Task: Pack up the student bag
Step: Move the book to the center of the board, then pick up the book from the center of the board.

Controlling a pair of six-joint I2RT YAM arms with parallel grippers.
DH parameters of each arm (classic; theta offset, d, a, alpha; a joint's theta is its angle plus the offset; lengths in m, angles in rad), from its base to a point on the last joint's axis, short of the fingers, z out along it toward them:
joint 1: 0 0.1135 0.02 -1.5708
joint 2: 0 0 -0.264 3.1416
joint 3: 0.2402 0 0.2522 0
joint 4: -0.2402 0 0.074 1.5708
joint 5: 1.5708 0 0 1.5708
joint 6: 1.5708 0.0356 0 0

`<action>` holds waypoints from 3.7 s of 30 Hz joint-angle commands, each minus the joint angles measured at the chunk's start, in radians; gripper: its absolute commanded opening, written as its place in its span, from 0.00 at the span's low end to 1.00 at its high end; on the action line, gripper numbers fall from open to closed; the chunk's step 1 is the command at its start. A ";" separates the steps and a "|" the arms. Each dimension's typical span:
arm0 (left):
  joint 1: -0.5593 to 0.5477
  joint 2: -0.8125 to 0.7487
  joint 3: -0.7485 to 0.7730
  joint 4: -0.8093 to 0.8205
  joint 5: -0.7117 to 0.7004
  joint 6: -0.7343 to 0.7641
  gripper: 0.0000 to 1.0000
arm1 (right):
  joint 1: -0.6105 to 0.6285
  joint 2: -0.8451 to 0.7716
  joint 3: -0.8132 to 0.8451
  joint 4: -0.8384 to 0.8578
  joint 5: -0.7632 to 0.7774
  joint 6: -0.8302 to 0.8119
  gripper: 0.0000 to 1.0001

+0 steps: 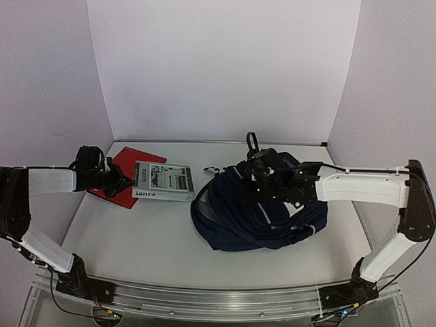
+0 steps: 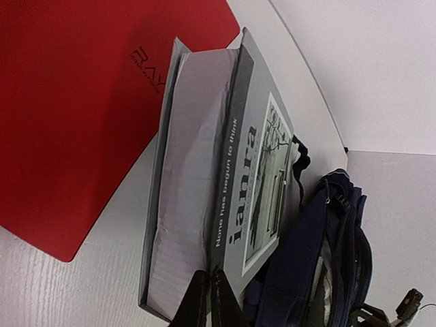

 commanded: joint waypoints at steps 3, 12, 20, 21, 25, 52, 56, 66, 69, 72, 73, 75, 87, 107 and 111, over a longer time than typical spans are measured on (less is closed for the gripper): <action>0.037 -0.087 -0.055 -0.104 -0.033 0.016 0.43 | -0.001 -0.082 0.111 -0.105 -0.001 -0.030 0.60; 0.056 -0.086 -0.027 -0.140 -0.031 0.056 0.84 | 0.065 0.078 0.383 -0.107 0.038 -0.086 0.85; 0.068 -0.013 -0.009 -0.069 0.062 0.041 0.89 | 0.023 0.448 0.683 -0.096 -0.078 -0.121 0.81; 0.068 0.007 -0.004 -0.070 0.060 0.051 0.89 | 0.008 0.481 0.715 -0.095 -0.104 -0.121 0.81; 0.068 0.104 0.019 -0.045 0.127 0.063 0.87 | -0.017 0.639 0.823 -0.090 -0.189 -0.141 0.79; 0.066 0.121 -0.112 0.052 0.126 -0.034 0.88 | -0.137 1.061 1.064 -0.003 -0.611 -0.082 0.37; 0.066 0.111 -0.132 0.058 0.125 -0.041 0.88 | -0.150 1.052 1.037 0.001 -0.579 -0.029 0.15; 0.066 0.103 -0.174 0.138 0.156 -0.093 0.89 | -0.206 1.014 0.901 0.093 -0.636 0.084 0.00; 0.066 0.134 -0.193 0.218 0.184 -0.122 0.89 | -0.213 1.017 0.893 0.108 -0.651 0.096 0.00; 0.066 0.189 -0.208 0.327 0.231 -0.165 0.89 | -0.219 1.022 0.887 0.121 -0.672 0.107 0.00; 0.066 0.208 -0.213 0.369 0.246 -0.183 0.88 | -0.221 1.023 0.885 0.127 -0.682 0.112 0.00; 0.065 0.238 -0.214 0.433 0.265 -0.200 0.87 | -0.225 1.027 0.882 0.137 -0.703 0.121 0.00; 0.028 0.146 -0.230 0.602 0.273 -0.170 0.77 | -0.229 1.023 0.883 0.154 -0.868 0.097 0.00; 0.012 0.057 -0.229 0.618 0.277 -0.173 0.56 | -0.222 0.914 0.836 0.258 -1.090 0.087 0.00; 0.011 0.039 -0.218 0.544 0.232 -0.178 0.38 | -0.214 0.881 0.818 0.258 -1.075 0.067 0.00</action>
